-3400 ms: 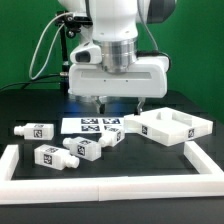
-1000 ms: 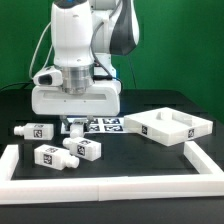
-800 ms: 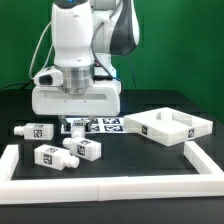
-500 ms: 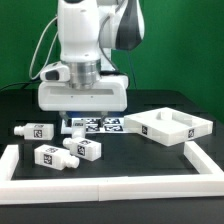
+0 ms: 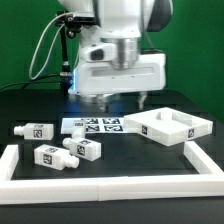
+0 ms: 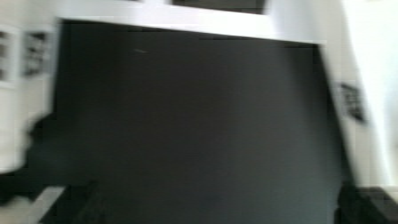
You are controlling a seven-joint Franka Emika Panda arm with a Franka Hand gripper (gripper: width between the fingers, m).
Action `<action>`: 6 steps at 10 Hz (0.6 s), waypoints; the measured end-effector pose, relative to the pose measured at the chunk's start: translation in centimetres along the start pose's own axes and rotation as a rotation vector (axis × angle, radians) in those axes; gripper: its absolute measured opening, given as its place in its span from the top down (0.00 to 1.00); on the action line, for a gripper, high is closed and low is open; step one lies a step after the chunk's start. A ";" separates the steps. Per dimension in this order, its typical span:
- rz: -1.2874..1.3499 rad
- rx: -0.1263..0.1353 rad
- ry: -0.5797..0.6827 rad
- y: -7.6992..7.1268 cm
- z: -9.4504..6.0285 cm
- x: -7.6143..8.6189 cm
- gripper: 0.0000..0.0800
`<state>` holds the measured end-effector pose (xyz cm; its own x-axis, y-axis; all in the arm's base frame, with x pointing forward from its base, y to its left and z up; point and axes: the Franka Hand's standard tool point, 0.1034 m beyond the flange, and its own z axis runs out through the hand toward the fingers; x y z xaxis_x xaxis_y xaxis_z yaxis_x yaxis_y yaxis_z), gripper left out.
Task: Assemble one leg
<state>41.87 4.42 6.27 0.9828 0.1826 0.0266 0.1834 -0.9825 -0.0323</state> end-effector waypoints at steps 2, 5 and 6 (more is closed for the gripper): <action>-0.142 -0.007 0.005 -1.3 0.9 -0.3 0.19; -0.364 -0.024 0.019 -3.3 1.5 -0.1 0.19; -0.375 -0.020 0.015 -4.3 2.2 -0.2 0.19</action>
Offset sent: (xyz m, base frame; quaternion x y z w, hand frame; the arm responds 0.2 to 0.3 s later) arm 0.0000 0.0000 0.0000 0.0000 0.0000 -0.1938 0.9810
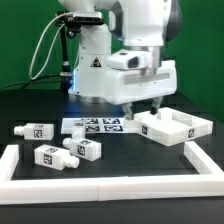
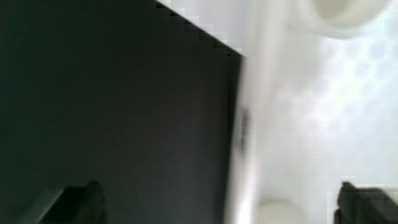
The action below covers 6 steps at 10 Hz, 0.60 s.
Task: Assemble one leg
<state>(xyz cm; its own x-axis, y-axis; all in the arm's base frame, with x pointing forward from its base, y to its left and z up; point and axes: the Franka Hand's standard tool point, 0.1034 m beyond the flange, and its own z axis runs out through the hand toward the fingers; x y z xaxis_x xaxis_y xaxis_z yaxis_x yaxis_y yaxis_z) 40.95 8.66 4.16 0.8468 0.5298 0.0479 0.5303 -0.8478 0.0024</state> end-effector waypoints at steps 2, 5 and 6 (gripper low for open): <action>0.008 0.004 -0.005 -0.3 1.3 0.5 0.19; 0.009 0.003 -0.004 -0.2 1.2 0.5 0.42; 0.009 0.003 -0.004 -0.2 1.2 0.5 0.42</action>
Offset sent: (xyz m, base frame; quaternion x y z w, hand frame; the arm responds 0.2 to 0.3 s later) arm 0.0000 0.0000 0.0000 0.0000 0.0000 0.0000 1.0000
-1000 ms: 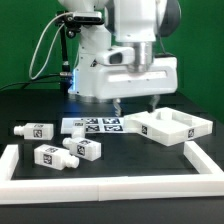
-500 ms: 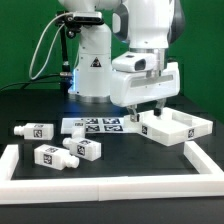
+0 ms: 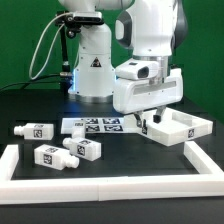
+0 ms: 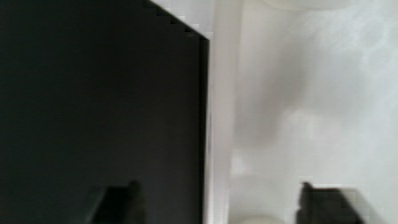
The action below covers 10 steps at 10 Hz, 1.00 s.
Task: Assemble one leg
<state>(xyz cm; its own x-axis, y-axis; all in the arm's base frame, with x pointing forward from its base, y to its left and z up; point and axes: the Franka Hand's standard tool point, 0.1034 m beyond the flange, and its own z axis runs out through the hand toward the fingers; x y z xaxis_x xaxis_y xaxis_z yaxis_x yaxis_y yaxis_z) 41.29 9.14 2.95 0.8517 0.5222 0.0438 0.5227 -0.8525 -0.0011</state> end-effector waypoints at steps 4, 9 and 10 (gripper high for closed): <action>0.000 0.000 -0.001 0.0 0.1 0.0 0.99; -0.028 0.006 -0.024 0.9 -0.9 -0.4 1.00; -0.026 0.009 -0.031 0.9 -0.4 -0.7 0.82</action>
Offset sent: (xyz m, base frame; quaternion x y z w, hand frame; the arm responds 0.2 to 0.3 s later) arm 0.0000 0.0000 0.0000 0.0000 0.0000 0.0000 1.0000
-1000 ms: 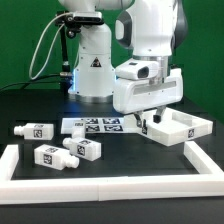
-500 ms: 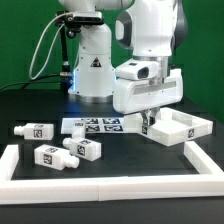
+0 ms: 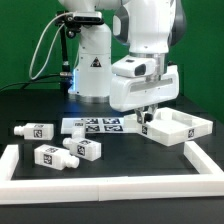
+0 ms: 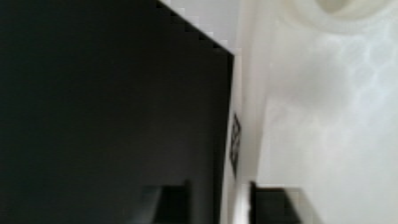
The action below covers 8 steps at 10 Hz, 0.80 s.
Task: Assemble one leg
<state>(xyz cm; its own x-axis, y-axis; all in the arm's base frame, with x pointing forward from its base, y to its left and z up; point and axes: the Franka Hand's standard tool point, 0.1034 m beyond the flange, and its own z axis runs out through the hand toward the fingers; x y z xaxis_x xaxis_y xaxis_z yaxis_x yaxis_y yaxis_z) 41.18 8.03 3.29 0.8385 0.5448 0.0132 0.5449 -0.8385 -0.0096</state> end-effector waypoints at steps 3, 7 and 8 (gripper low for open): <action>0.003 0.015 -0.031 -1.0 1.8 -0.3 0.44; -0.002 0.017 -0.034 -1.3 2.6 -0.5 0.19; -0.002 0.017 -0.034 -1.3 2.6 -0.5 0.19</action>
Offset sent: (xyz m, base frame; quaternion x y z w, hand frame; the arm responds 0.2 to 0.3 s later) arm 0.0012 0.0052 -0.0170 -0.0121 0.0011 -0.0022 0.9999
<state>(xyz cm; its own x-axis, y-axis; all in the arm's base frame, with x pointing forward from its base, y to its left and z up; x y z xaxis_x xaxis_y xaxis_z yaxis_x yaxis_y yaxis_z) 40.02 8.91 0.67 0.8368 0.5471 -0.0206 0.5466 -0.8370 -0.0263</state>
